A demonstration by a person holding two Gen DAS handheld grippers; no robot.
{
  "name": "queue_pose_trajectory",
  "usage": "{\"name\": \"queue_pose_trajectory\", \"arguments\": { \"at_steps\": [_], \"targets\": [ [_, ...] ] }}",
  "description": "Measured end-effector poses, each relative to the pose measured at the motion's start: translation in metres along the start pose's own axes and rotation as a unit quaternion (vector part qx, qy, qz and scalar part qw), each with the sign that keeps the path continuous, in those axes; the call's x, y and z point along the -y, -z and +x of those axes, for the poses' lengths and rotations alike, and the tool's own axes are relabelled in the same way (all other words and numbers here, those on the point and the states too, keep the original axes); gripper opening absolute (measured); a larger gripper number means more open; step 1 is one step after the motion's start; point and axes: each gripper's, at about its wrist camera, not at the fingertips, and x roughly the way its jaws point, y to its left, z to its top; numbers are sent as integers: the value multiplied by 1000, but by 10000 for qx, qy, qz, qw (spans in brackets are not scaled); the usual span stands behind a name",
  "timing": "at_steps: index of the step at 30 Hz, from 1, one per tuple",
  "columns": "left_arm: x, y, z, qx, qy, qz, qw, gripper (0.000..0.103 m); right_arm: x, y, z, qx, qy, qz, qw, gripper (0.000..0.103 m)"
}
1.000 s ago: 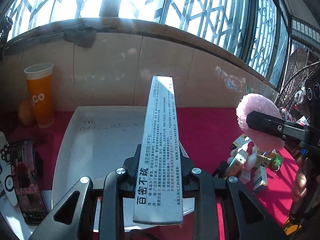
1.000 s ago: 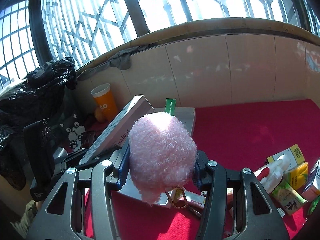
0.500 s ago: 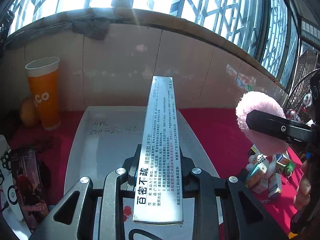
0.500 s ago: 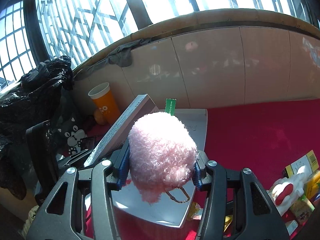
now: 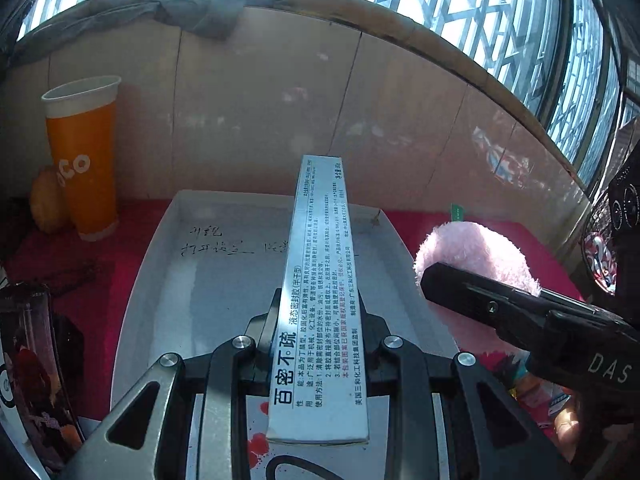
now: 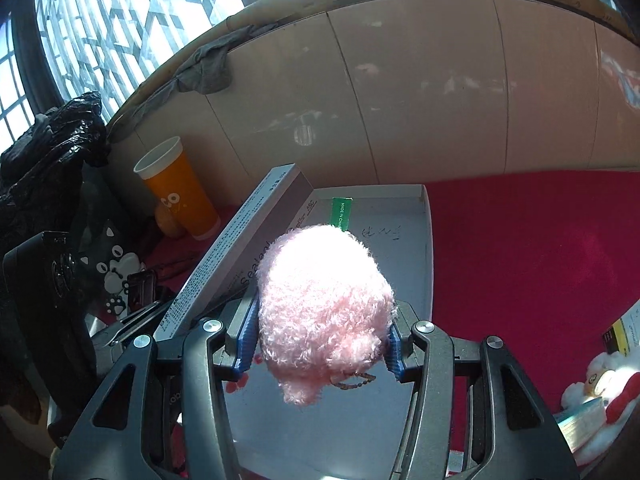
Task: Organize objects
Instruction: 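Lower both items into the white tray and open both tools, then move both open tools back over the pile of items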
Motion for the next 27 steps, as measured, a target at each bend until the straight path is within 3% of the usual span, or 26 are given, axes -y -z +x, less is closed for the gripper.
{"name": "queue_pose_trajectory", "arguments": {
  "at_steps": [4, 5, 7, 8, 9, 13, 19, 27],
  "targets": [
    [-5, 1, 8, -144, 64, -132, 9998, 29, -1, 1, 12, -69, 29, 10, 10000, 56],
    [-6, 1, 9, -198, 61, -172, 9996, 36, -1, 2, 14, -95, 50, -9, 9999, 56],
    [-7, 4, 10, -196, -212, -179, 9994, 59, -2, 5, 14, -57, 129, -30, 9999, 68],
    [-6, 5, 8, -134, -301, -158, 9993, 90, 0, 6, 11, 16, 175, -39, 9998, 73],
    [-6, 7, 5, -45, -350, -131, 9993, 103, 1, 7, 8, 78, 183, -43, 9998, 85],
    [1, 8, -8, 215, -614, -107, 9978, 103, 4, 11, -10, 281, 241, -17, 9993, 96],
    [5, 11, -32, 571, -678, -428, 9951, 103, 4, 19, -53, 759, 169, 2, 9970, 97],
    [24, 17, -57, 891, -859, -214, 9921, 103, 1, 35, -106, 1339, 355, -282, 9900, 97]
  ]
}}
